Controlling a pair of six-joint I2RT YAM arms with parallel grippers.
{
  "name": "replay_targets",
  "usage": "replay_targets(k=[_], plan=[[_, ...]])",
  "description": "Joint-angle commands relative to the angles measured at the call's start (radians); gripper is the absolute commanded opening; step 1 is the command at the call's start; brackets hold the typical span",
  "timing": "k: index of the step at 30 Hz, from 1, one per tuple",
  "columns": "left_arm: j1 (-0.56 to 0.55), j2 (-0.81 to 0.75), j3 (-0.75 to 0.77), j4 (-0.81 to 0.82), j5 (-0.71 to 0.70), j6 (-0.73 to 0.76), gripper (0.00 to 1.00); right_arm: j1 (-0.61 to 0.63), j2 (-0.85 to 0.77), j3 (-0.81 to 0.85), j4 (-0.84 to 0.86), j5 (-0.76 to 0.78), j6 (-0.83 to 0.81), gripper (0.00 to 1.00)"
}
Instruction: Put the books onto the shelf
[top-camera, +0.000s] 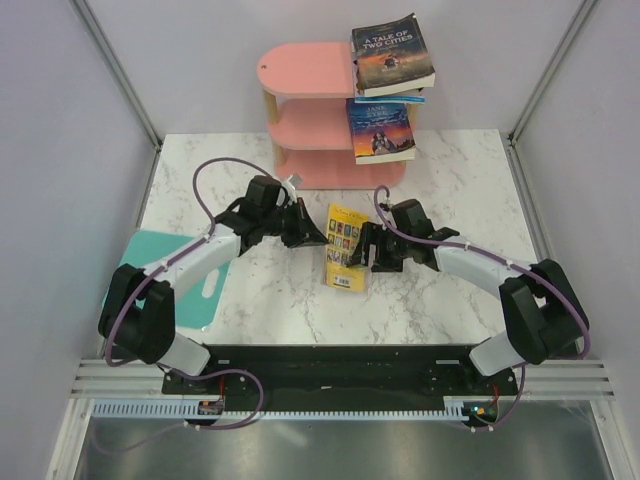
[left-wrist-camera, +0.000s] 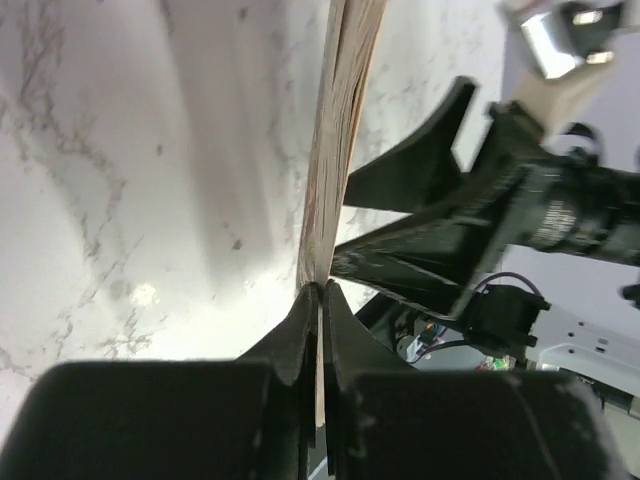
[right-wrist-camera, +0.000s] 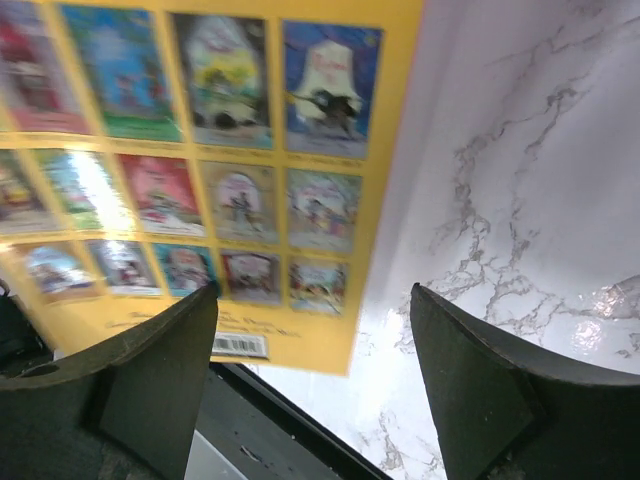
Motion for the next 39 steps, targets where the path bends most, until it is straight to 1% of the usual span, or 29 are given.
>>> replay_targets(k=[1,6,9,11,17,20,21,24,26,27,28,30,31,32,36,38,39], plan=[[-0.017,-0.057,0.119,-0.028,0.048,0.047,0.02,0.002,0.031,0.015,-0.015,0.033,-0.024,0.84],[-0.082,0.023,0.217,-0.024,0.117,0.063,0.02,0.005,0.057,0.031,-0.013,0.036,-0.029,0.84],[-0.128,0.057,0.234,-0.011,0.135,0.062,0.02,0.002,0.056,0.032,-0.01,0.053,-0.029,0.84],[-0.15,0.074,0.222,-0.001,0.126,0.053,0.02,0.004,0.054,0.026,-0.01,0.066,-0.029,0.84],[-0.155,0.107,0.145,0.033,0.083,0.036,0.02,0.004,0.045,0.002,-0.024,0.084,-0.021,0.85],[-0.15,0.083,0.113,0.032,0.03,0.047,0.02,0.005,0.039,0.006,-0.053,0.105,-0.029,0.85],[-0.149,0.066,0.102,0.032,-0.016,0.048,0.02,0.004,0.034,0.006,-0.059,0.115,-0.032,0.85],[-0.139,-0.006,0.065,0.036,-0.11,0.063,0.08,0.004,0.039,0.011,-0.079,0.132,-0.039,0.85],[-0.127,-0.047,0.036,0.038,-0.144,0.07,0.2,0.004,0.037,0.006,-0.085,0.145,-0.044,0.86],[-0.124,-0.058,0.025,0.036,-0.171,0.073,0.27,0.002,0.034,0.0,-0.085,0.15,-0.043,0.86],[-0.121,-0.064,0.015,0.042,-0.181,0.079,0.42,0.001,0.033,-0.011,-0.085,0.159,-0.043,0.87],[-0.118,-0.057,-0.018,0.044,-0.205,0.094,0.5,-0.01,0.028,-0.024,-0.082,0.164,-0.044,0.89],[-0.118,-0.041,-0.027,0.045,-0.207,0.1,0.52,-0.016,0.027,-0.044,-0.078,0.171,-0.041,0.89],[-0.115,0.009,-0.036,0.042,-0.207,0.105,0.53,-0.022,0.025,-0.052,-0.079,0.173,-0.039,0.9],[-0.115,0.133,-0.045,0.067,-0.14,0.096,0.52,-0.102,-0.021,-0.115,-0.076,0.175,-0.012,0.92],[-0.115,0.147,-0.062,0.096,-0.133,0.087,0.52,-0.131,-0.058,-0.159,-0.075,0.194,-0.004,0.95],[-0.115,0.156,-0.067,0.119,-0.133,0.083,0.53,-0.161,-0.102,-0.173,-0.075,0.202,-0.003,0.98]])
